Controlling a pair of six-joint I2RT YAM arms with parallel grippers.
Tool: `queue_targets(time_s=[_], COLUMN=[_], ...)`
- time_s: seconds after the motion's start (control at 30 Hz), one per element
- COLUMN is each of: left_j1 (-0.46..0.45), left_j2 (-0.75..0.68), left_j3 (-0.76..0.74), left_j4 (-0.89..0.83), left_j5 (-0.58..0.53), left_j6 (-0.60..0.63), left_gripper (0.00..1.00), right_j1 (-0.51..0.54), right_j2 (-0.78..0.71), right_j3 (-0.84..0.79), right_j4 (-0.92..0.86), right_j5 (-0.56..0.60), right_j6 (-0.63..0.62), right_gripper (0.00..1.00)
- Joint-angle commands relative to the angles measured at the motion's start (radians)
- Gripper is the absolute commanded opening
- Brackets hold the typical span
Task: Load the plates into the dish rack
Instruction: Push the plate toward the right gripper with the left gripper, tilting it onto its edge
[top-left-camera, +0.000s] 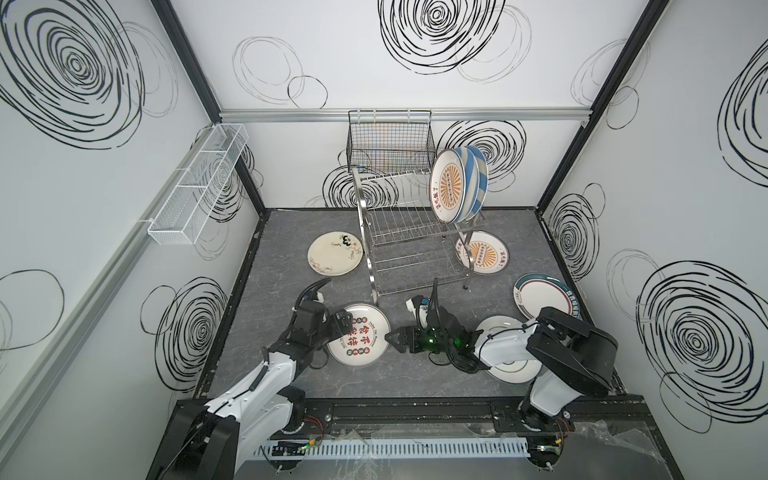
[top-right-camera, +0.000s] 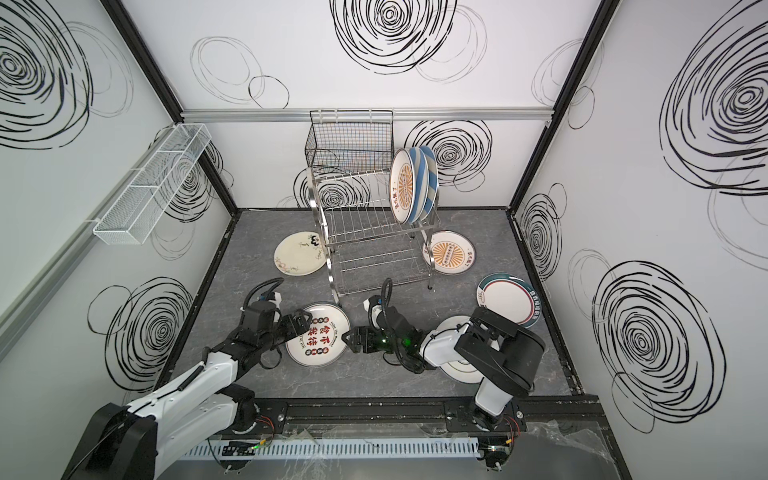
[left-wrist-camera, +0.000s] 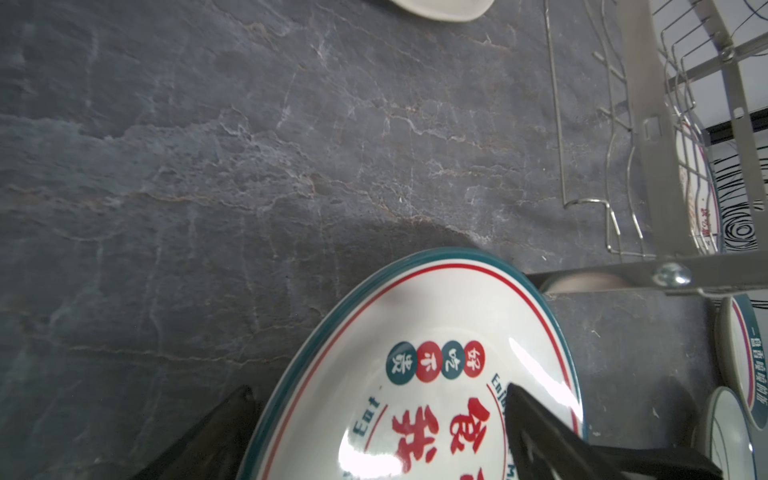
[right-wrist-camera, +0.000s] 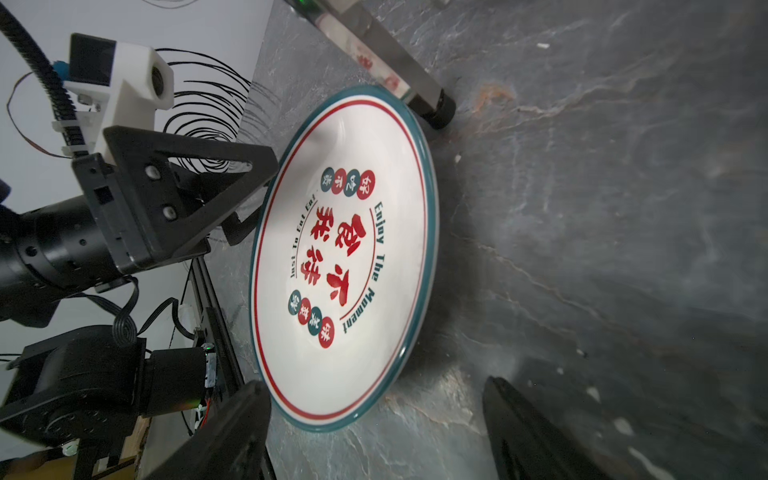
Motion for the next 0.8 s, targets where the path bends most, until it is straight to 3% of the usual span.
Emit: queue_targets(time_s=[0.0,0.43,0.53,0.77], left_j1=[0.002,-0.019,-0.036,-0.148], left_j2=[-0.035,-0.093,-0.1,-0.137], left_j3=[-0.006,-0.059,-0.086,-0.082], left_j4=[0.02,-0.001,0.02,-0.016], left_j5=[0.006,0.022,0.032,-0.01], left_j6=[0.016,0.031,0.01,-0.012], left_gripper=[0.96,0.96,0.96,0.96], right_j1=[0.005,-0.003,-0.004,-0.002], right_j2=[0.047,0.204,0.214,0.232], right_j3=[0.039,0.113,0.111,0.119], right_j4=[0.051,0.116,0.124,0.128], right_j5=[-0.014,-0.062,-0.061,-0.07], right_j6=[-0.005,0.043,0.055,0.068], right_gripper=[0.84,0.76,0.64,0.48])
